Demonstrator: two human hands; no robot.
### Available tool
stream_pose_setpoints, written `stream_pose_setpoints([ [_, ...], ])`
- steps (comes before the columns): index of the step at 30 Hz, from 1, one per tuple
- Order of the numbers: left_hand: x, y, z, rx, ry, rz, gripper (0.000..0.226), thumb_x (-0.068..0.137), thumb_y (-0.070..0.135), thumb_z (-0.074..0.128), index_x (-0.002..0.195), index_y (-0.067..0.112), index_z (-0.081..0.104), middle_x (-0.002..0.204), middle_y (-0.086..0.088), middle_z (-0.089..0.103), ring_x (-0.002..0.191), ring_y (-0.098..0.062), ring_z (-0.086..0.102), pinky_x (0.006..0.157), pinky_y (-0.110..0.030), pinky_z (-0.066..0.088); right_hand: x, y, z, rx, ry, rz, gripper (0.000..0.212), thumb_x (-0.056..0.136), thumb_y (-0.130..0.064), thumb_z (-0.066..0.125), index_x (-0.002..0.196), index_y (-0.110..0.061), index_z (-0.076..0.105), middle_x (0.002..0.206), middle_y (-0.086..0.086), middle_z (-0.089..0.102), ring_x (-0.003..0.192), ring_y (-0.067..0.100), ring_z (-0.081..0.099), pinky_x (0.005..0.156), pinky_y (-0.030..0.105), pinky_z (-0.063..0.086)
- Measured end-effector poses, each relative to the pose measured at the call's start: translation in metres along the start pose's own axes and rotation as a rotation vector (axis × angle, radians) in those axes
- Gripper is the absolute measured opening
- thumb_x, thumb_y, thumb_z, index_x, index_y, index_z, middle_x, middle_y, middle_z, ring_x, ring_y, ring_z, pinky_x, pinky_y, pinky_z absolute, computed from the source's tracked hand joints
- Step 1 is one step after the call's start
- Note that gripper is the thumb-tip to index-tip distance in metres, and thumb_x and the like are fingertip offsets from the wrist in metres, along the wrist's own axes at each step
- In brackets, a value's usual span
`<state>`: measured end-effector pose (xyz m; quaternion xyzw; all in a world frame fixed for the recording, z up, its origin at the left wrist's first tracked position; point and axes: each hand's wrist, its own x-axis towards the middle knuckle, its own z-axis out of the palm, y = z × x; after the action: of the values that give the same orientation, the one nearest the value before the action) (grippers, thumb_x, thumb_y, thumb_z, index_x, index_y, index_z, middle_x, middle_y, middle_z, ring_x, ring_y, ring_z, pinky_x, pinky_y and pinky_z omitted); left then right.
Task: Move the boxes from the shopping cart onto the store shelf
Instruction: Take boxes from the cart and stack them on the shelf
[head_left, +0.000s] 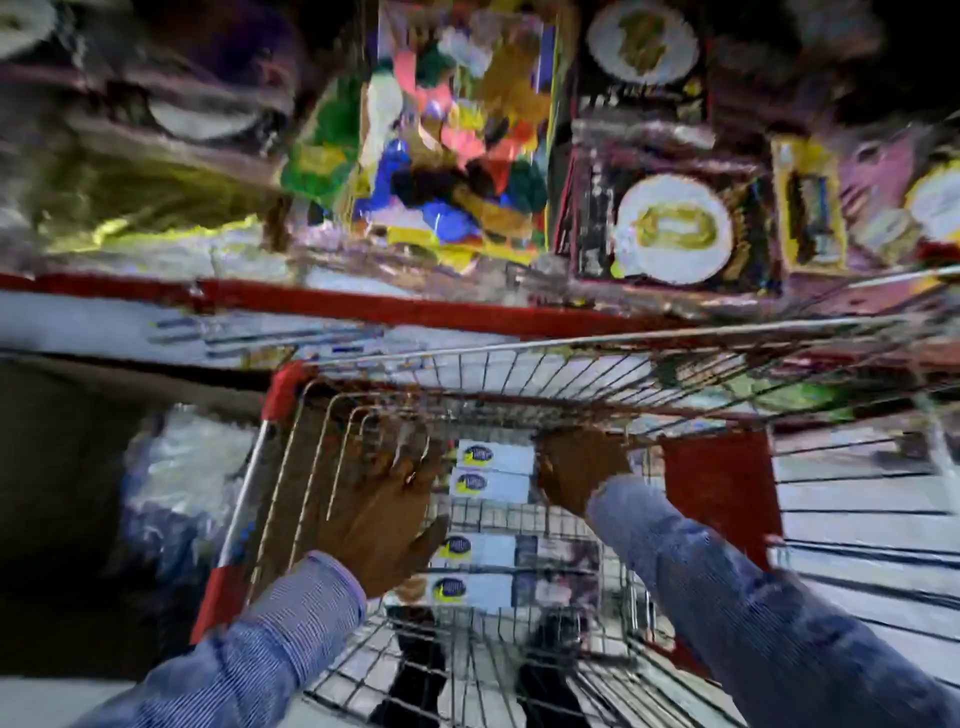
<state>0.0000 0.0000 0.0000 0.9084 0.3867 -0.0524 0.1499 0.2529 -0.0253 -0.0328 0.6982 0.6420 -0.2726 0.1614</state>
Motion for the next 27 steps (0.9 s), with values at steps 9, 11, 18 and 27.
stream_pose_setpoints([
  [9,0.031,-0.022,0.091,0.007,-0.159,0.083,0.071,0.080,0.046,0.038,0.139,0.007,0.047,0.145,-0.016,0.051,0.134,-0.045,0.042,0.101,-0.068,0.039,0.102,0.028,0.091,-0.015,-0.140,-0.137,0.063,0.097,-0.038,0.055,0.149,-0.010,0.033,0.147,0.017,0.047,0.133,0.036,0.045,0.105,0.046,0.043],
  [11,0.038,-0.023,0.101,-0.011,-0.175,0.104,0.067,0.079,0.043,0.038,0.135,0.007,0.051,0.137,-0.015,0.058,0.132,-0.042,0.046,0.100,-0.066,0.041,0.114,0.038,0.096,0.010,-0.177,-0.166,0.066,0.096,-0.045,0.056,0.149,-0.012,0.034,0.148,0.015,0.047,0.133,0.033,0.046,0.108,0.042,0.040],
  [18,0.066,-0.015,0.132,-0.076,-0.197,0.212,0.046,0.081,0.026,0.056,0.124,0.009,0.058,0.115,-0.012,0.068,0.106,-0.036,0.061,0.096,-0.048,0.049,0.122,0.059,0.095,0.013,-0.089,-0.246,0.068,0.095,-0.040,0.059,0.144,0.001,0.038,0.141,0.021,0.053,0.127,0.038,0.052,0.106,0.041,0.036],
  [27,0.105,0.007,0.178,0.052,-0.281,0.145,0.053,0.066,-0.010,0.061,0.118,-0.003,0.060,0.109,-0.021,0.070,0.099,-0.040,0.066,0.090,-0.053,0.053,0.098,0.058,0.078,-0.191,0.141,-0.266,0.054,0.074,-0.034,0.076,0.116,-0.003,0.061,0.094,0.018,0.072,0.081,0.036,0.070,0.066,0.034,0.053],
])
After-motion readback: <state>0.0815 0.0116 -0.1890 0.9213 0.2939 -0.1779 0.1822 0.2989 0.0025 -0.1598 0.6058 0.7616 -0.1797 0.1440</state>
